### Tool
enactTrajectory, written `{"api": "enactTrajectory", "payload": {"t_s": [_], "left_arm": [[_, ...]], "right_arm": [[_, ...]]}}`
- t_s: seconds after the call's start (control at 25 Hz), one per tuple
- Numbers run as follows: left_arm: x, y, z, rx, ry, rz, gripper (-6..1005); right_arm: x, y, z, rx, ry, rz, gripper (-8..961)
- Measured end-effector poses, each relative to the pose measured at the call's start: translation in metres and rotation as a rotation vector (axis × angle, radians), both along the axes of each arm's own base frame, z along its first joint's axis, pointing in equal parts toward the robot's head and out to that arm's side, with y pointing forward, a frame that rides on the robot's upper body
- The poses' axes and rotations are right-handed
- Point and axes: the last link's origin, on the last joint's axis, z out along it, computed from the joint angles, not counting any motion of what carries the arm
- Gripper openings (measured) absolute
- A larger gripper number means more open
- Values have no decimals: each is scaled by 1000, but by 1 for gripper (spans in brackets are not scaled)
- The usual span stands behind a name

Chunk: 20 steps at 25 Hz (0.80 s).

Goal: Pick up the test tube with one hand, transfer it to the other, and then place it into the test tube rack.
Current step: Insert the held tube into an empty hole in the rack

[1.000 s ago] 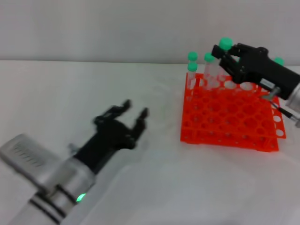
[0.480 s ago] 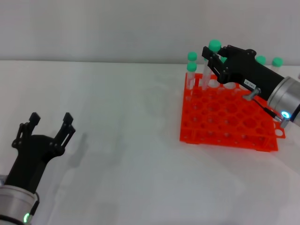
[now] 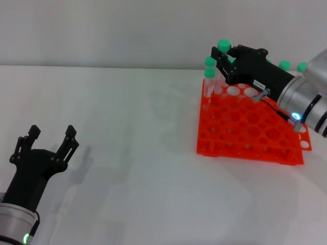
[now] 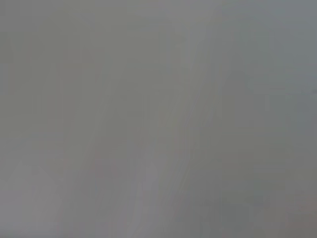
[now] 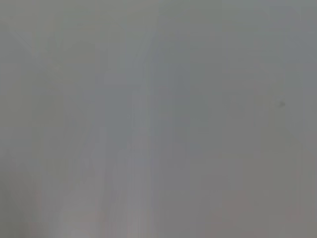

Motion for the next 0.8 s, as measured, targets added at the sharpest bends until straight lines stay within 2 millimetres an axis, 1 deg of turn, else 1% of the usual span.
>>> {"api": "enactTrajectory", "payload": {"t_s": [0.2,0.8], "left_arm": [[1,-1,-1,-4,-2,-4,881],[2,1,1,5,2,-17,881]], "right_arm": [[-1,1,-8,20,-27,-24,214],[3,0,-15,47,-32,-75,222]]}}
